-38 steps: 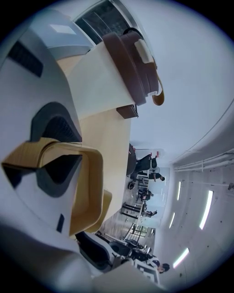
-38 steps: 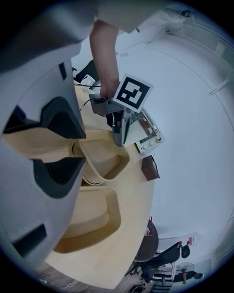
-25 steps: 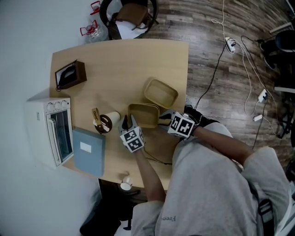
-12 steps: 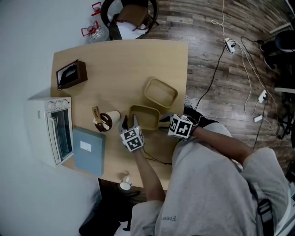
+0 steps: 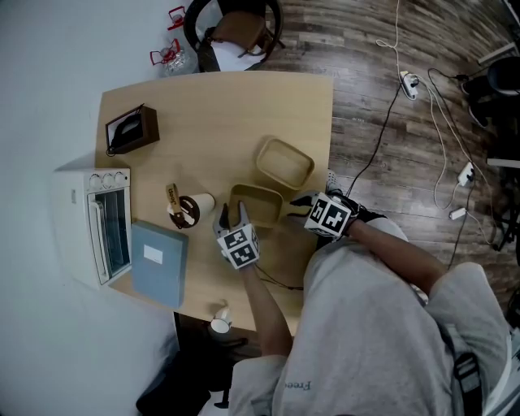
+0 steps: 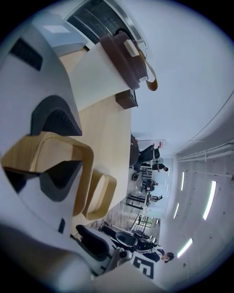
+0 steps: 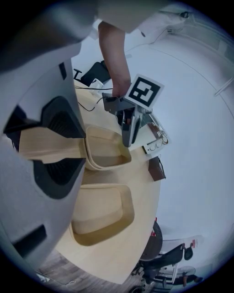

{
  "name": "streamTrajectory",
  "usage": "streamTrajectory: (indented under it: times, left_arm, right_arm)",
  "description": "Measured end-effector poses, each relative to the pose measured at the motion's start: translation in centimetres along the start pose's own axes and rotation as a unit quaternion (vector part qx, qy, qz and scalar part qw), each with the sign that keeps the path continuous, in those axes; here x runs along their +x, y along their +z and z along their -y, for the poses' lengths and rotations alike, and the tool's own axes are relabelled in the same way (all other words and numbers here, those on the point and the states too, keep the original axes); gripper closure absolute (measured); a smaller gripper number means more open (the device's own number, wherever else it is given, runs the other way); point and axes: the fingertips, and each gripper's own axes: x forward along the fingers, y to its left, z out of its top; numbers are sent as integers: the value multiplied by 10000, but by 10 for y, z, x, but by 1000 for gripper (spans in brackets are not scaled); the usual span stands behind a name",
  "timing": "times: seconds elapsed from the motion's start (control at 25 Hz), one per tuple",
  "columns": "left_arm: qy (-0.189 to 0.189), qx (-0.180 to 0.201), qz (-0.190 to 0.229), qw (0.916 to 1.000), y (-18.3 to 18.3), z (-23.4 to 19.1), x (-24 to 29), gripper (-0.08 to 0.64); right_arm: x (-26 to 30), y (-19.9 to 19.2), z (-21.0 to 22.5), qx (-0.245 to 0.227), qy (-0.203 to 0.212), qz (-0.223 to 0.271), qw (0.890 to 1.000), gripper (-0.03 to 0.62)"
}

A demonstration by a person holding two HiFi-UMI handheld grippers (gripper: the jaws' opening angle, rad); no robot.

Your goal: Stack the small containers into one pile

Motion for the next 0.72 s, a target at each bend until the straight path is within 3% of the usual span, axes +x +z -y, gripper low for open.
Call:
streamTrajectory:
  times: [0.36, 0.72]
  left_arm:
    - [-225, -384, 295, 9986, 9, 50, -25, 402]
    - [-470, -1028, 472, 9925, 18, 101, -39, 408]
  right_arm:
    - [-49, 4, 72, 768, -855, 768, 9904, 454]
    - [-71, 19, 117, 723, -1299, 1078, 9830, 459]
